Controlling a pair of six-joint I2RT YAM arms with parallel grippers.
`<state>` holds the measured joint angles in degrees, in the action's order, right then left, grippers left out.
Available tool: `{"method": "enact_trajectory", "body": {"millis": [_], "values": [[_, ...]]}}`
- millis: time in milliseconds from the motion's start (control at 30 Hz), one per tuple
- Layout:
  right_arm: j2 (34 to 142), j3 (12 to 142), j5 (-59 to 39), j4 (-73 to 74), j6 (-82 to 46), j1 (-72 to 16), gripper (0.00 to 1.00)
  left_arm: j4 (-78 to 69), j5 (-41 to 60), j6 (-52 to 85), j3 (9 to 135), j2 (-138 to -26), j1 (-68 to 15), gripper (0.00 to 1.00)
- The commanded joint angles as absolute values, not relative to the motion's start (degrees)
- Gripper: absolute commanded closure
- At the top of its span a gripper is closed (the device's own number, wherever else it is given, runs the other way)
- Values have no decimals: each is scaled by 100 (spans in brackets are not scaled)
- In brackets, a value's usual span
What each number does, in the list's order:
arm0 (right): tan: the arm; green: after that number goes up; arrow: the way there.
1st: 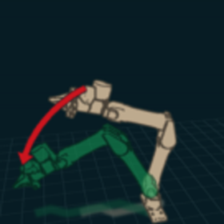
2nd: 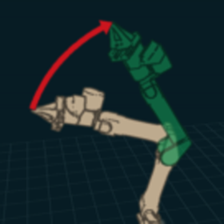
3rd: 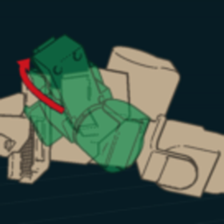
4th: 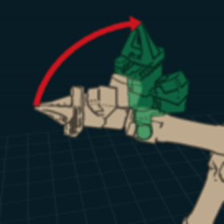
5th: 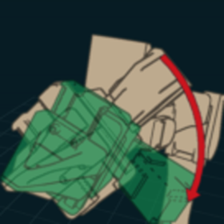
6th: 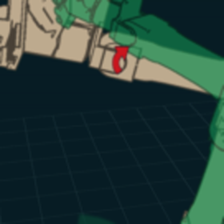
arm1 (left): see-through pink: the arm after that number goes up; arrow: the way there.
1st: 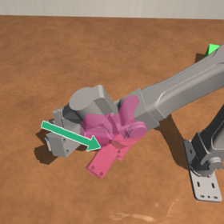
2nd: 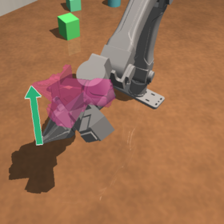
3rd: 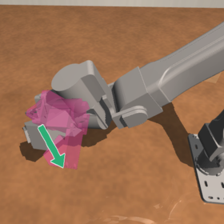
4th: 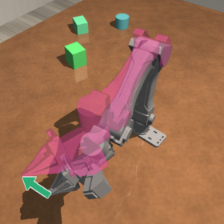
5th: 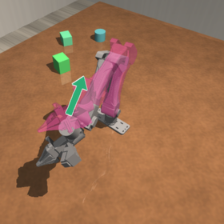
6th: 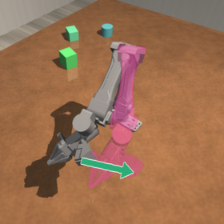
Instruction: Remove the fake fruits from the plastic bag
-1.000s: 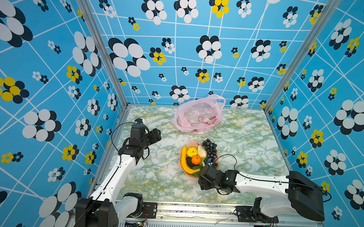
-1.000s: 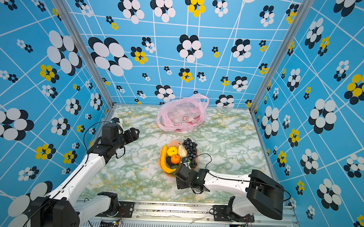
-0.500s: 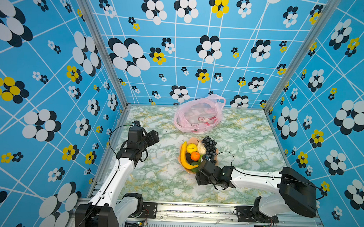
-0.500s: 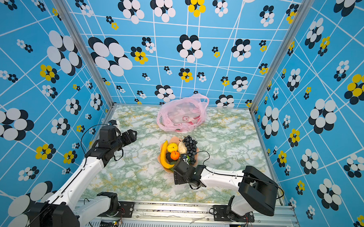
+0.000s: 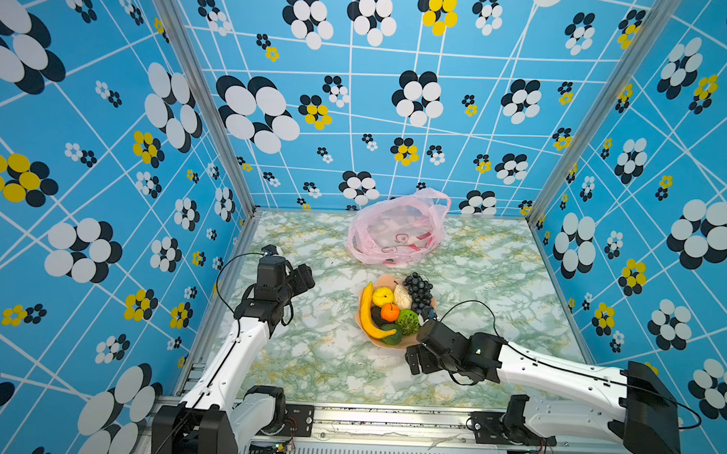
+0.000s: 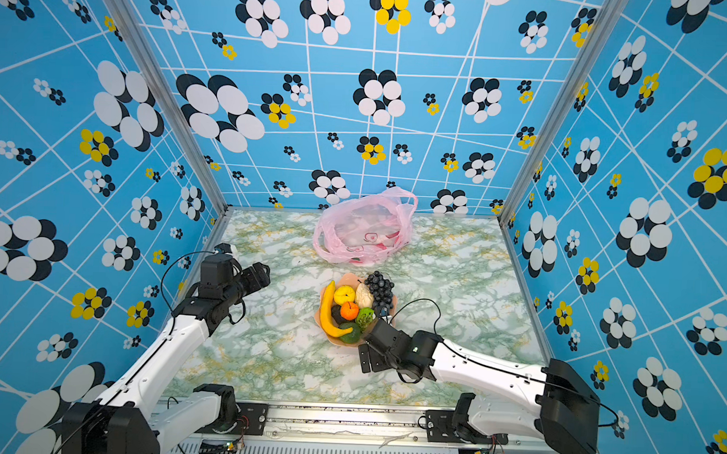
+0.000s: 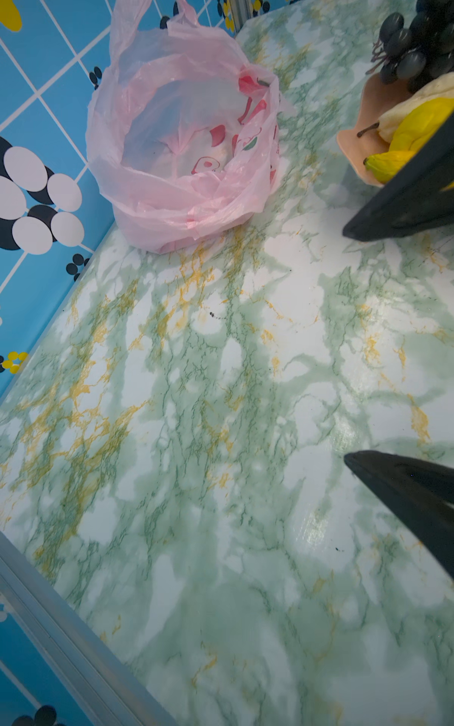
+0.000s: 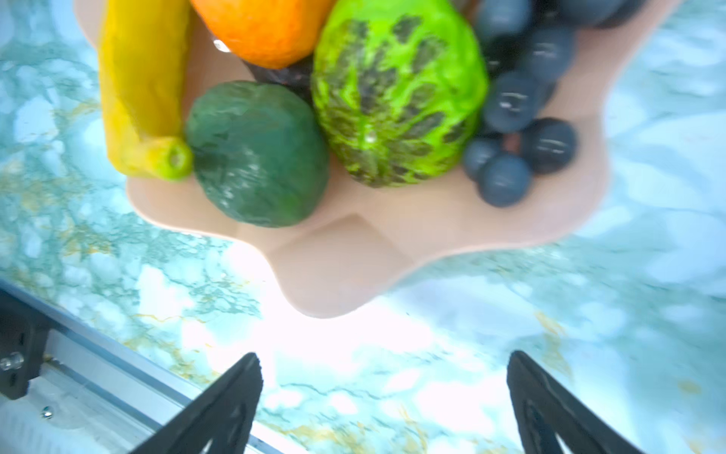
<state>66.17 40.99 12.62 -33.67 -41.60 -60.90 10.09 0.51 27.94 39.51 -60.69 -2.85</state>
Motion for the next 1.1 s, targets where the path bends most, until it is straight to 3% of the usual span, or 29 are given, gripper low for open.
{"method": "enact_trajectory", "body": {"millis": [0,233,467,600,833,1067], "values": [[6332,4339,2030,-4591,-3995,-5773,1,760,-392,2536,3753,-6022,-178,0],[6104,4854,3093,-4547,-3256,-4260,1,460,-877,2182,3471,-5825,-149,1],[6152,4269,3759,-2161,-2155,-2399,1,-978,-1526,1323,2760,-5735,-134,1],[6272,3501,4029,-220,-1094,-2285,1,-2118,-1646,968,2225,-5710,-130,1],[7298,2876,4431,1682,-175,-1952,1,-3510,-1214,86,1605,-6263,-123,1],[7943,2276,3602,4074,495,-1563,1,-5057,-247,29,1298,-7127,-105,1]]}}
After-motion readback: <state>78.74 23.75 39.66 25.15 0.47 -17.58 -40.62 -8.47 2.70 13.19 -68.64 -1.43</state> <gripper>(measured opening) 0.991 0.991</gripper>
